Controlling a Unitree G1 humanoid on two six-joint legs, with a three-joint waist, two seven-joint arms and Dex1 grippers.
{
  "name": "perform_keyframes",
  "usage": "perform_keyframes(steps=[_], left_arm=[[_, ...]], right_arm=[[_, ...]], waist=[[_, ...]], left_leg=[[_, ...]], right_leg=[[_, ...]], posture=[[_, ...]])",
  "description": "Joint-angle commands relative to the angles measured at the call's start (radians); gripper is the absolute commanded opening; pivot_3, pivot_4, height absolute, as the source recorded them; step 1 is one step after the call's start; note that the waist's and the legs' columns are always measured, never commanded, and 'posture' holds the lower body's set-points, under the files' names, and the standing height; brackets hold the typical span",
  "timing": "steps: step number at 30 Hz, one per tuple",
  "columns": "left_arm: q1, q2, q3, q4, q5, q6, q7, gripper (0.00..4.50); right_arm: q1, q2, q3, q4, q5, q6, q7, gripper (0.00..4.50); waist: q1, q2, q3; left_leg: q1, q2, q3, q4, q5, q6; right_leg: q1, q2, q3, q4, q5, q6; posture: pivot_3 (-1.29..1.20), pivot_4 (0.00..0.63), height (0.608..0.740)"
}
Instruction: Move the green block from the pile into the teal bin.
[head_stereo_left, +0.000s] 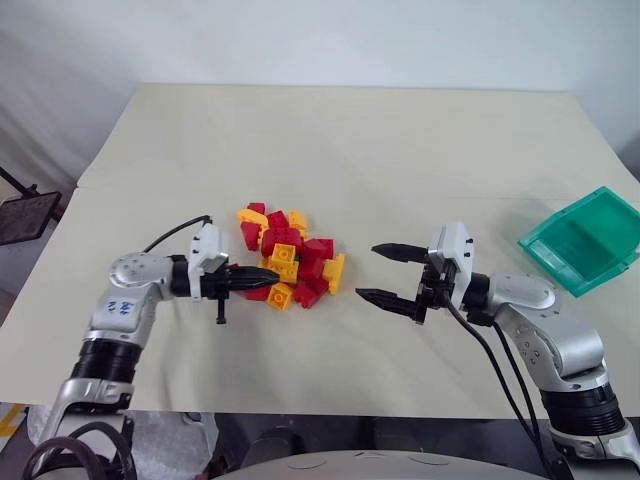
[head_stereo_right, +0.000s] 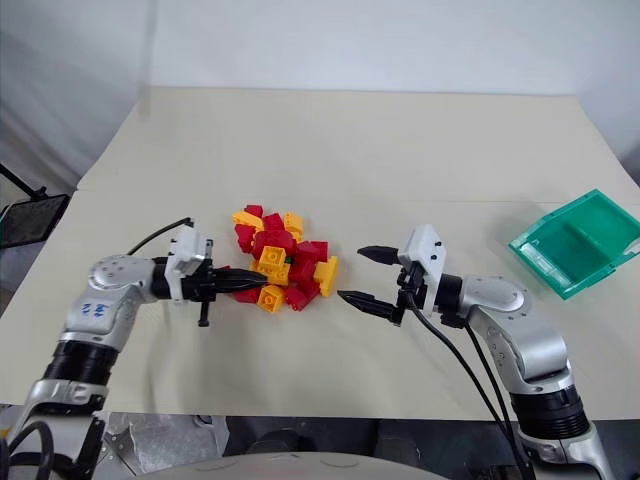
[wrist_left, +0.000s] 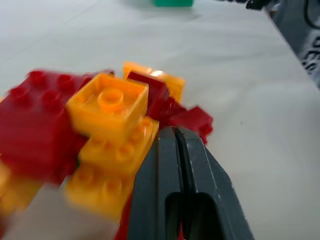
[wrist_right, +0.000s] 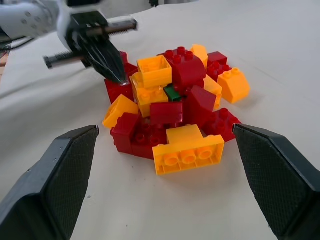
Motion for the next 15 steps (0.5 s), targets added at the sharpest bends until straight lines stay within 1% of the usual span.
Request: perform_keyframes(steps=[1,4,7,10,15], left_arm=[[-0.095,-0.056,-0.020,0.185,0.071,-0.101,0.024,0.04],[-0.194,-0.101,-0.010,0.393,0.136,-0.230,0.089,0.04],[-0.277,-0.119,0.027,0.531,0.161,-0.280,0.177,0.04],[-0.317,-0.111,0.049,0.606,0.174,-0.320,0.214,0.04],[-0.333,-0.108,0.083,0.633,0.171,-0.329,0.240,0.04]], right_arm=[[0.032,0.001,-0.030,-0.066,0.023,0.003,-0.031,4.50],[0.051,0.000,-0.040,-0.082,0.025,0.005,-0.051,4.50],[0.053,0.000,-0.048,-0.090,0.033,0.011,-0.066,4.50],[0.051,-0.004,-0.049,-0.085,0.034,0.008,-0.072,4.50],[0.036,-0.005,-0.047,-0.068,0.033,0.004,-0.074,4.50]], waist=[[0.004,-0.001,0.000],[0.016,-0.002,0.000],[0.019,-0.002,0.000],[0.020,-0.003,0.001],[0.019,-0.003,0.001]], left_leg=[[0.000,0.000,0.000,0.000,0.000,0.000],[0.000,-0.001,0.001,0.001,0.000,0.000],[0.000,-0.001,0.002,0.001,0.000,0.000],[0.000,-0.001,0.002,0.002,0.000,0.000],[0.000,-0.001,0.001,0.001,0.000,0.000]], right_leg=[[0.000,0.000,0.000,0.000,0.000,0.000],[0.000,0.000,0.000,0.001,0.000,0.000],[0.000,0.000,0.000,0.001,0.000,0.000],[0.000,0.000,0.000,0.001,0.000,0.000],[0.000,0.000,0.000,0.001,0.000,0.001]], posture=[[0.00,0.150,0.740],[0.00,0.150,0.740],[0.00,0.150,0.740],[0.00,0.150,0.740],[0.00,0.150,0.740]])
